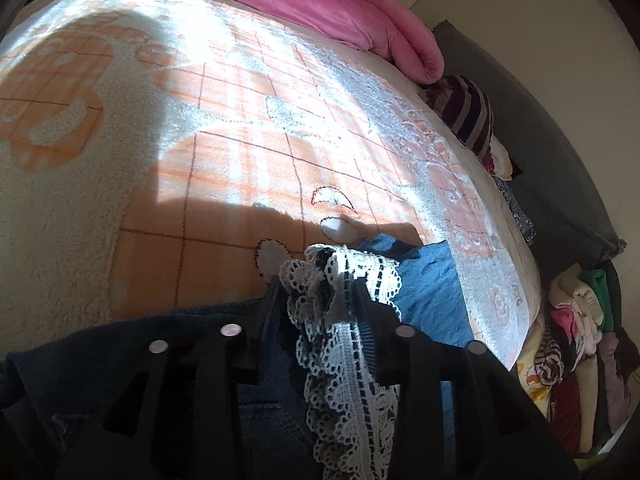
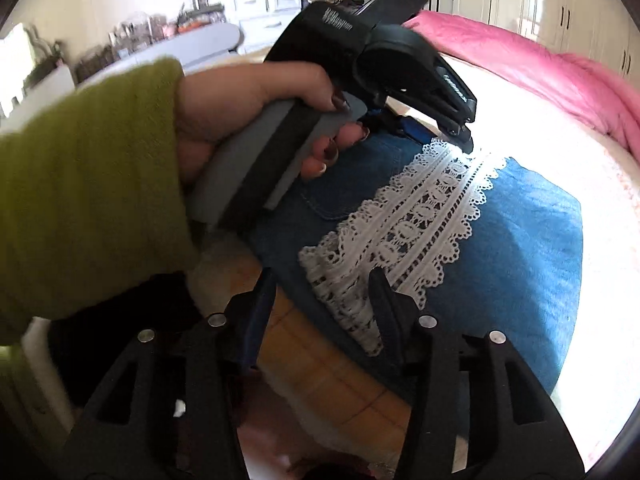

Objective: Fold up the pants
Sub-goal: 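Fold the lace-trimmed edge over onto the pants with both grippers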

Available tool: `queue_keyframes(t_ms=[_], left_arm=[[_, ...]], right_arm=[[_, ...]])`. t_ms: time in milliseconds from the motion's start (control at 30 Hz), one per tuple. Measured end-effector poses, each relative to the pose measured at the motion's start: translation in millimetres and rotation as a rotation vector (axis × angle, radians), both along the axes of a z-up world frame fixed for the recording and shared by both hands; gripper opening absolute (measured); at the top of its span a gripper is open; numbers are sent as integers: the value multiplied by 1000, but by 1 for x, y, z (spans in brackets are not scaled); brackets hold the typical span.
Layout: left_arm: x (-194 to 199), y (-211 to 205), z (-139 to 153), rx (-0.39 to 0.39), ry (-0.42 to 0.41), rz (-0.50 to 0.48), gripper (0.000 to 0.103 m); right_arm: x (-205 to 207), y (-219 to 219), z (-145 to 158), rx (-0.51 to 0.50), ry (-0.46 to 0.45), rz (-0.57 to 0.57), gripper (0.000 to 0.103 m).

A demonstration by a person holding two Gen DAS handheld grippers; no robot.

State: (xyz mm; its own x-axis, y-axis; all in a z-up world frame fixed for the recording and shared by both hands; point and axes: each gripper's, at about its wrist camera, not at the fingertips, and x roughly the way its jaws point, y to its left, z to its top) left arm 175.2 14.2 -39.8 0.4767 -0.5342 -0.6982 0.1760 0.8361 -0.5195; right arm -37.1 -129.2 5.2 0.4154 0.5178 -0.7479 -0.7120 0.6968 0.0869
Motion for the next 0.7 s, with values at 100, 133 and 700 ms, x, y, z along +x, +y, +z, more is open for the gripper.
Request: queue_keyframes(t_ms=[100, 133, 700], left_arm=[[-10, 2, 13, 59, -35, 12, 42], [-13, 3, 18, 71, -47, 14, 42], [-126, -8, 51, 185, -172, -7, 71]], right_arm=[[-7, -25, 12, 52, -15, -19, 46], [-6, -35, 14, 63, -23, -34, 47], [14, -141, 13, 103, 12, -342, 49]])
